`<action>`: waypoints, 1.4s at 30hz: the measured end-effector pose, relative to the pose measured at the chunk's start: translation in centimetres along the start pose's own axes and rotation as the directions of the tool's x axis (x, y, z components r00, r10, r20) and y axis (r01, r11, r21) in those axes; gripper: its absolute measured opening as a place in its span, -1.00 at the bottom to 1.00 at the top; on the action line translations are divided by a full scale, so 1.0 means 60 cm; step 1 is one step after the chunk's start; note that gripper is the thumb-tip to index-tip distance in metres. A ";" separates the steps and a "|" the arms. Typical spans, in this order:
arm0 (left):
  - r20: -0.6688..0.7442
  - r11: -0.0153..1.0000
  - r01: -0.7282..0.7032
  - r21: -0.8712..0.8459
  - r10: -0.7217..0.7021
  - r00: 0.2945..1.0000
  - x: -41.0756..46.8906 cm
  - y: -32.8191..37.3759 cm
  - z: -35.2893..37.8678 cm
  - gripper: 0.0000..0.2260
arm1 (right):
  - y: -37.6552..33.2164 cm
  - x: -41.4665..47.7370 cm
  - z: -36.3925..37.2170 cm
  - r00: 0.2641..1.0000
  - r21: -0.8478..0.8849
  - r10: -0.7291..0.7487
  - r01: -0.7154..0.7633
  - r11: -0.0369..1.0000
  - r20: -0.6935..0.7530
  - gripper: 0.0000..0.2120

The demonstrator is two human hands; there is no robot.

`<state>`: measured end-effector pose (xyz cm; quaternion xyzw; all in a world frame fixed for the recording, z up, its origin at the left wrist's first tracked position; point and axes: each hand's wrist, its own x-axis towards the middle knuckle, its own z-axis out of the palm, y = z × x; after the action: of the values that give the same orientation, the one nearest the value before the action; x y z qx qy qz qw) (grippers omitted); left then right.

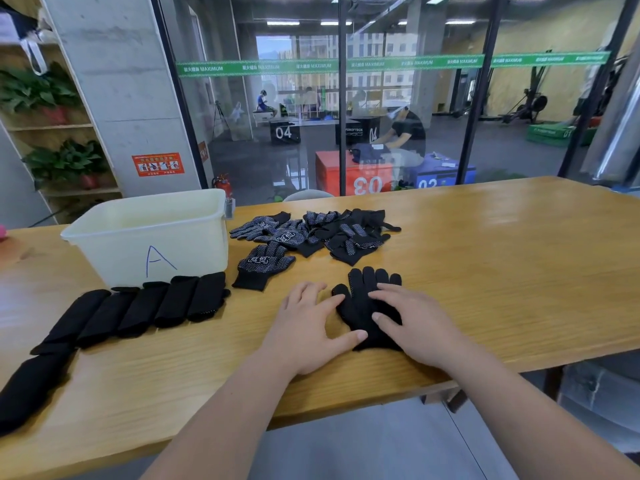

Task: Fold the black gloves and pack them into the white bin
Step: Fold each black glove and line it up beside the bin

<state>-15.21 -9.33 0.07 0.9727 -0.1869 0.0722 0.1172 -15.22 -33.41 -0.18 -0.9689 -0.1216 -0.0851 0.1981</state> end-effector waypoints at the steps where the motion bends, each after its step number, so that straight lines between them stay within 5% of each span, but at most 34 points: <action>1: 0.010 1.000 0.011 -0.002 -0.011 1.000 0.001 0.000 0.001 -0.10 | 0.001 0.013 -0.004 0.997 -0.051 0.047 -0.044 0.998 0.056 -0.49; 8: 0.033 0.999 0.048 -0.012 -0.048 0.998 0.004 -0.002 0.005 0.02 | -0.040 0.071 0.003 0.975 -0.182 0.094 -0.056 0.982 0.204 -0.39; 12: 0.023 0.998 0.044 -0.036 -0.044 0.999 0.003 -0.004 0.007 0.00 | -0.060 0.091 0.012 0.992 -0.235 0.097 -0.077 0.969 0.074 -0.41; 18: -0.160 0.981 0.061 -0.182 -0.091 0.983 0.008 -0.018 0.010 -0.40 | -0.071 0.115 0.051 0.977 -0.288 0.134 -0.081 0.954 0.168 -0.32; 25: -0.325 0.958 0.158 -0.241 -0.233 0.917 0.011 -0.024 0.002 -0.59 | -0.122 0.124 0.072 0.969 -0.291 0.133 -0.068 0.954 0.210 -0.31; 30: -0.304 0.966 0.208 -0.155 -0.247 0.920 0.008 -0.022 -0.004 -0.68 | -0.125 0.119 0.076 0.978 -0.239 0.115 -0.071 0.969 0.173 -0.32; 37: -0.212 0.979 0.180 -0.099 -0.197 0.957 0.006 -0.023 -0.001 -0.58 | -0.098 0.095 0.050 0.997 -0.030 0.045 -0.046 0.998 -0.057 -0.48; 42: -0.160 0.984 0.173 -0.047 -0.179 0.971 0.008 -0.020 0.003 -0.44 | -0.061 0.045 0.030 0.982 -0.187 0.005 0.031 0.982 0.191 -0.30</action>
<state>-14.31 -8.43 -0.26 0.9741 -0.0907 0.1383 0.1542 -13.41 -28.88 0.08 -0.9861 -0.1378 -0.0046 0.0922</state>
